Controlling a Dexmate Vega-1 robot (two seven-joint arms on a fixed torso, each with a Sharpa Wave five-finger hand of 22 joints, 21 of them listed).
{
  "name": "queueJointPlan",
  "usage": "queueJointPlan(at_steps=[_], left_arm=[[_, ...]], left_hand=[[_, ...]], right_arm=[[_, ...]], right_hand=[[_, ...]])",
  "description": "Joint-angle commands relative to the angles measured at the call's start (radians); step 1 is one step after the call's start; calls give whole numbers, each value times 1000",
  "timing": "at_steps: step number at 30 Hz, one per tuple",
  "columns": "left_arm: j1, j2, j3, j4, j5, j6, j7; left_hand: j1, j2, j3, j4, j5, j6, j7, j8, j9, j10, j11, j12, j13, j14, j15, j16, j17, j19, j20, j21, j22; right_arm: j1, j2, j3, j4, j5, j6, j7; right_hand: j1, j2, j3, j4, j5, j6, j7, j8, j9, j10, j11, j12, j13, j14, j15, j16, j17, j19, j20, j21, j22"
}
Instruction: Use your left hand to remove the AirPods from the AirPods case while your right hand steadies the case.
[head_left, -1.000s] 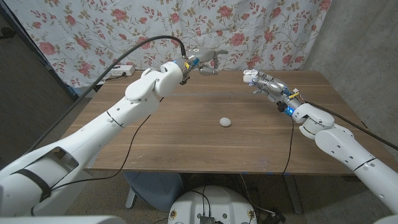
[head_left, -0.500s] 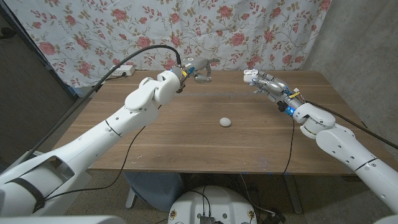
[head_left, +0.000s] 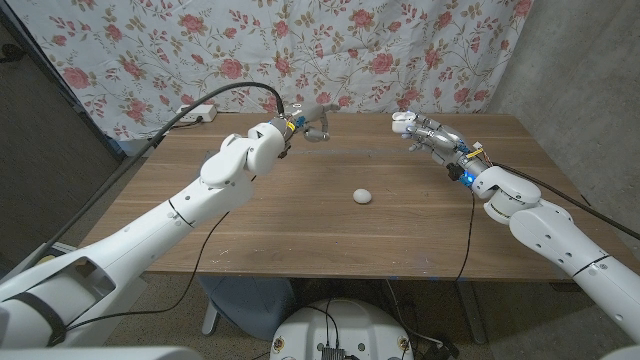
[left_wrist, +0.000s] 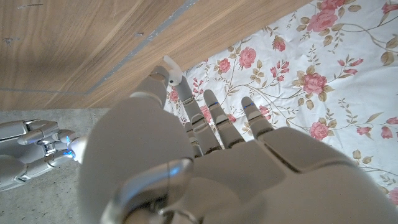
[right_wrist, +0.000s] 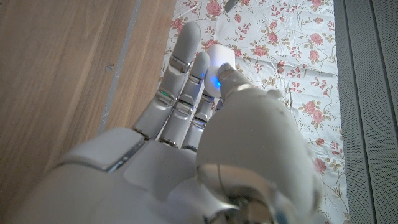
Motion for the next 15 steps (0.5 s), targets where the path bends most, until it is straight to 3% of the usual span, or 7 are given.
queueJointPlan(at_steps=[1,15], left_arm=[[12,5,12,38,-16,42,33],[-4,7,37,92,-45,68,50]], left_hand=[[5,6,-1,-1,1,1,4,-1,5,1,-9,7,2,36,-32,-3,2,8,-2,2,3],[7,6,-2,-2,0,2,4,-1,5,0,-9,10,0,42,-33,-4,2,14,-6,3,3]], right_arm=[[-5,-1,2,-4,1,-4,-7],[-1,5,-4,1,3,-6,-5]], right_hand=[[3,8,1,-7,6,7,-1,1,5,30,-13,206,107,34,-119,-4,4,-119,-83,6,2],[2,8,1,-6,7,8,0,1,5,32,-11,206,107,35,-118,-5,4,-121,-83,10,2]])
